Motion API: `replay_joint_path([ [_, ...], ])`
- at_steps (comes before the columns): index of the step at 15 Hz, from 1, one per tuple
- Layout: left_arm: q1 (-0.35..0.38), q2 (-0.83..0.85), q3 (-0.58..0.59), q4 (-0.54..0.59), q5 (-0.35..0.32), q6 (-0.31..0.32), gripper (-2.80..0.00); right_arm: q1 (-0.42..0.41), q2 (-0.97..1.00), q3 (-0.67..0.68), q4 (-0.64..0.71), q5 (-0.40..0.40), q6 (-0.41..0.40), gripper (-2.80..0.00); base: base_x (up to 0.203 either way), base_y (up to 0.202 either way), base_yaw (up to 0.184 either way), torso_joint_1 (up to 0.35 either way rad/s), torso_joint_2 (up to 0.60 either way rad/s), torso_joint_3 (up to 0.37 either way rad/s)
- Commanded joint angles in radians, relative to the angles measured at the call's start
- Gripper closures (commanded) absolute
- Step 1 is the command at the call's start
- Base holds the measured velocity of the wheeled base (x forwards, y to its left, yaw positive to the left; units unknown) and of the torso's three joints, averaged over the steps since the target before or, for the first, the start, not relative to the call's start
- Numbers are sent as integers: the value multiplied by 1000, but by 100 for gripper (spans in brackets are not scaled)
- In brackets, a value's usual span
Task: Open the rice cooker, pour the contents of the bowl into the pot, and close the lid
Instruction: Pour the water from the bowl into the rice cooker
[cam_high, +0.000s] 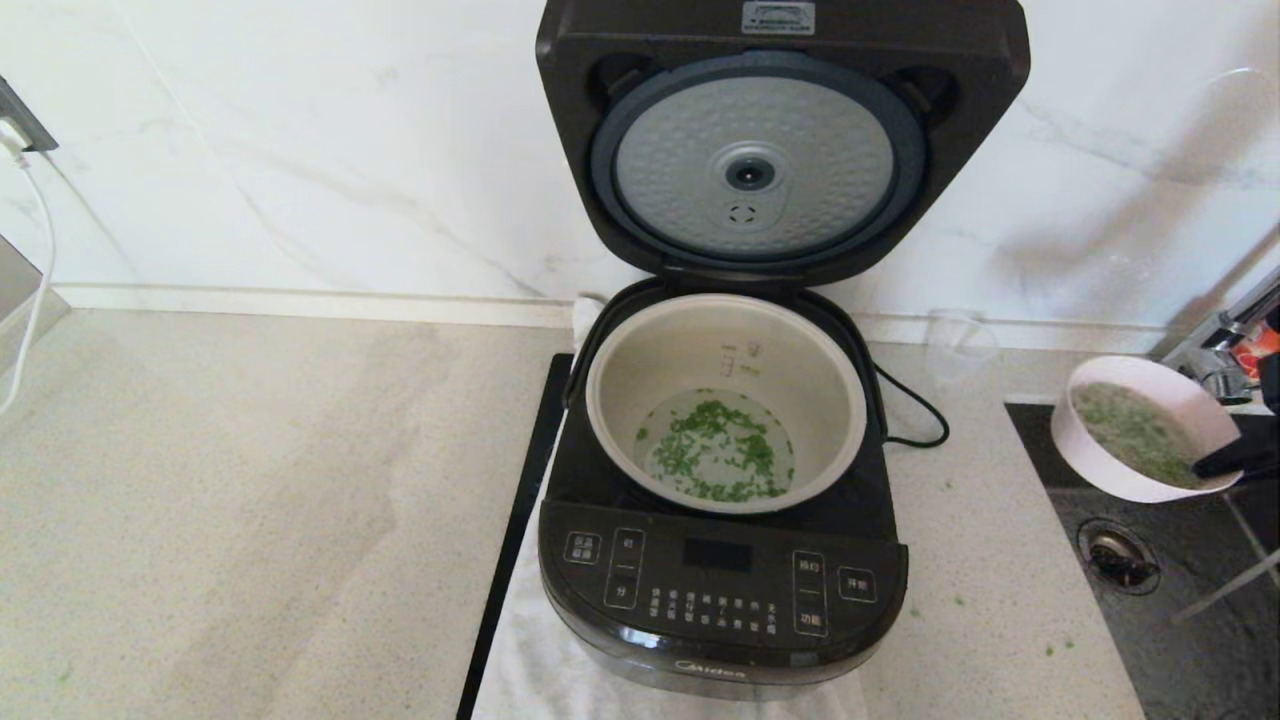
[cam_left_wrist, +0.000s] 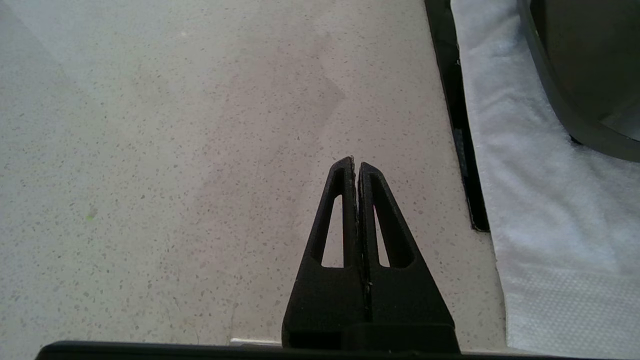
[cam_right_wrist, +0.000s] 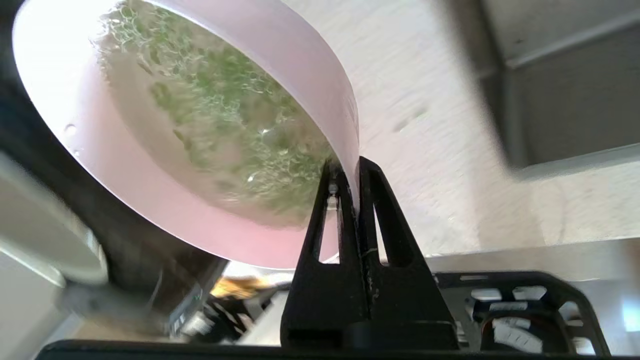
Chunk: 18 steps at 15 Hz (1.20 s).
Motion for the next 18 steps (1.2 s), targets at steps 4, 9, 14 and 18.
replay_joint_path([
  [4,0,0,2,0,0,0,0,298,-97,-86,30,-74,123,0,0,0,0,0,0,0],
  [9,0,0,2,0,0,0,0,504,-69,-234,124,-87,193,0,0,0,0,0,0,0],
  [14,0,-1,2,0,0,0,0,680,-37,-283,128,-170,249,0,0,0,0,0,0,0],
  [18,0,0,2,0,0,0,0,794,-16,-284,87,-243,283,0,0,0,0,0,0,0],
])
